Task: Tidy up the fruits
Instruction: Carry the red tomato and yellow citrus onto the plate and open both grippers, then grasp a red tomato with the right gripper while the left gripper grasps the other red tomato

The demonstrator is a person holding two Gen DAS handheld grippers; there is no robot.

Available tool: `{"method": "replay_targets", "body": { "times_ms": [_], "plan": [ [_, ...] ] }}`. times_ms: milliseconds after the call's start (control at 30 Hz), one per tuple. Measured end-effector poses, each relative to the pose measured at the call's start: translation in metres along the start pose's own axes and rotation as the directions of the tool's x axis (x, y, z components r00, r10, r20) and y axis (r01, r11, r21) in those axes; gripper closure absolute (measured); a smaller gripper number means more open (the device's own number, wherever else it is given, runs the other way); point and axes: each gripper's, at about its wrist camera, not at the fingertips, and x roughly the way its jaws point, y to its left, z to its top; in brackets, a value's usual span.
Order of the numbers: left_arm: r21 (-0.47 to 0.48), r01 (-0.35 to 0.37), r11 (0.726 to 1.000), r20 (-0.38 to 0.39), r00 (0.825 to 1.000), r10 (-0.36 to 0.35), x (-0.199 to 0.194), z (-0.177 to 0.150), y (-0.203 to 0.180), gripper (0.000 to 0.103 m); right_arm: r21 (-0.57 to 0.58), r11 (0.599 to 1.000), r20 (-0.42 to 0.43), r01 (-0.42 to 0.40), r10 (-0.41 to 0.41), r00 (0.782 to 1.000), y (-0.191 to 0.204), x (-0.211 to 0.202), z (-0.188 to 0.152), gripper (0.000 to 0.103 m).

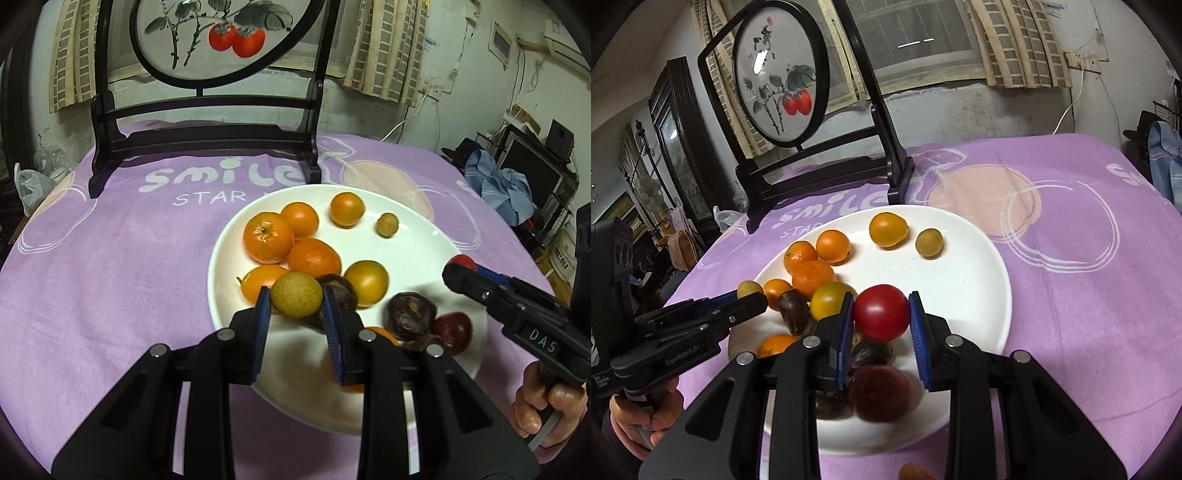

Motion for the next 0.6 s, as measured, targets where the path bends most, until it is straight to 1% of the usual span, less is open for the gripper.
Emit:
{"method": "replay_targets", "body": {
  "times_ms": [67, 100, 133, 167, 200, 267, 333, 400, 500, 600],
  "plan": [
    [0.001, -0.008, 1.000, -0.010, 1.000, 0.008, 0.003, -0.001, 0.001, 0.073, 0.011, 1.000, -0.009, -0.008, 0.008, 1.000, -0.003, 0.001, 0.001, 0.064],
    [0.000, -0.011, 1.000, -0.006, 1.000, 0.011, 0.001, -0.001, 0.001, 0.058, 0.022, 1.000, -0.012, -0.008, 0.008, 1.000, -0.004, 0.000, 0.002, 0.064],
    [-0.002, -0.023, 1.000, 0.007, 1.000, 0.023, -0.003, 0.000, 0.001, 0.037, 0.033, 0.999, -0.016, -0.014, 0.015, 1.000, -0.005, -0.002, 0.002, 0.064],
    [-0.004, -0.036, 0.999, 0.024, 0.999, 0.036, -0.007, 0.000, 0.001, 0.032, 0.044, 0.999, -0.019, -0.028, 0.029, 0.999, -0.006, -0.005, 0.003, 0.064],
    [-0.005, -0.047, 0.999, 0.045, 0.998, 0.048, -0.014, 0.001, 0.000, 0.030, 0.046, 0.998, -0.018, -0.033, 0.034, 0.999, -0.004, -0.009, 0.003, 0.064],
    [-0.003, -0.036, 0.999, 0.067, 0.997, 0.036, -0.029, 0.004, -0.002, 0.027, 0.042, 0.998, -0.005, -0.042, 0.042, 0.999, 0.000, -0.021, 0.003, 0.064],
    [-0.017, -0.030, 0.999, 0.092, 0.995, 0.032, -0.044, 0.006, -0.003, 0.019, 0.030, 0.998, -0.001, -0.052, 0.053, 0.999, 0.007, -0.032, 0.001, 0.063],
    [-0.023, -0.029, 0.999, 0.111, 0.993, 0.031, -0.058, 0.004, -0.004, 0.016, 0.018, 0.998, 0.002, -0.065, 0.065, 0.998, 0.013, -0.043, -0.004, 0.056],
    [-0.019, -0.042, 0.999, 0.129, 0.991, 0.044, -0.077, -0.004, -0.007, 0.011, -0.014, 0.997, -0.018, -0.082, 0.081, 0.997, 0.024, -0.057, -0.016, 0.053],
    [-0.027, -0.056, 0.998, 0.131, 0.990, 0.060, -0.091, -0.016, -0.005, 0.007, -0.073, 0.993, -0.073, -0.094, 0.089, 0.993, 0.039, -0.072, -0.039, 0.053]
  ]
}}
